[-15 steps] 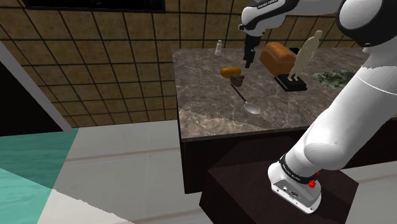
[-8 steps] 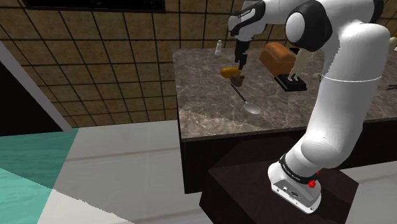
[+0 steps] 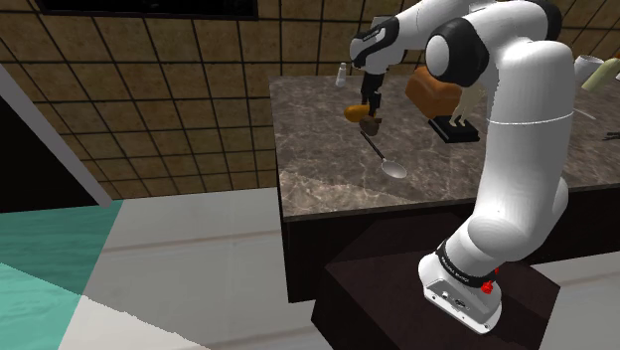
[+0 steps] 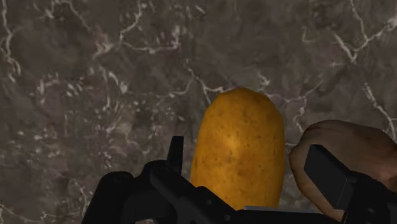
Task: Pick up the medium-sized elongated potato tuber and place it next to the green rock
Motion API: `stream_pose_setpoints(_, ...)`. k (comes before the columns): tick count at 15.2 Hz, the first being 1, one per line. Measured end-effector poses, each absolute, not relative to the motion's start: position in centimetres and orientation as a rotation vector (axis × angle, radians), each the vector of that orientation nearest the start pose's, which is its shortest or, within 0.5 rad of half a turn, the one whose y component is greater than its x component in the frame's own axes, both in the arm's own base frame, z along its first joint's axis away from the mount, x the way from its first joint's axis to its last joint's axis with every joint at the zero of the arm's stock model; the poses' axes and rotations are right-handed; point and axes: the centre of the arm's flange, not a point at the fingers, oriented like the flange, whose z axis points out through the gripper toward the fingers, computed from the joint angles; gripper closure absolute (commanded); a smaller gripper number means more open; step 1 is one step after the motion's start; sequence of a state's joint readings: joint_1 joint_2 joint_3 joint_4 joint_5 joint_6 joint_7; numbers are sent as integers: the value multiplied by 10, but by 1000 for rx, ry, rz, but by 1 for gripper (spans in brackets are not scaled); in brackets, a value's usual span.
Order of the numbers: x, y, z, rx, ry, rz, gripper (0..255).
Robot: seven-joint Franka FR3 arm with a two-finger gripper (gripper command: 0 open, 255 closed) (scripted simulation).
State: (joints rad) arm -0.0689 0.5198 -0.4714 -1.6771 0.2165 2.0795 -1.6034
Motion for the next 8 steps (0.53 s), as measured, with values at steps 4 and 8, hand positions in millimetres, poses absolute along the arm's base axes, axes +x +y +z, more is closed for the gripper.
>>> stream_pose_setpoints(4,592,-303,312,-2736,-1494,95,0)
stream_pose_setpoints(8,592,-303,311,-2736,-1493,95,0)
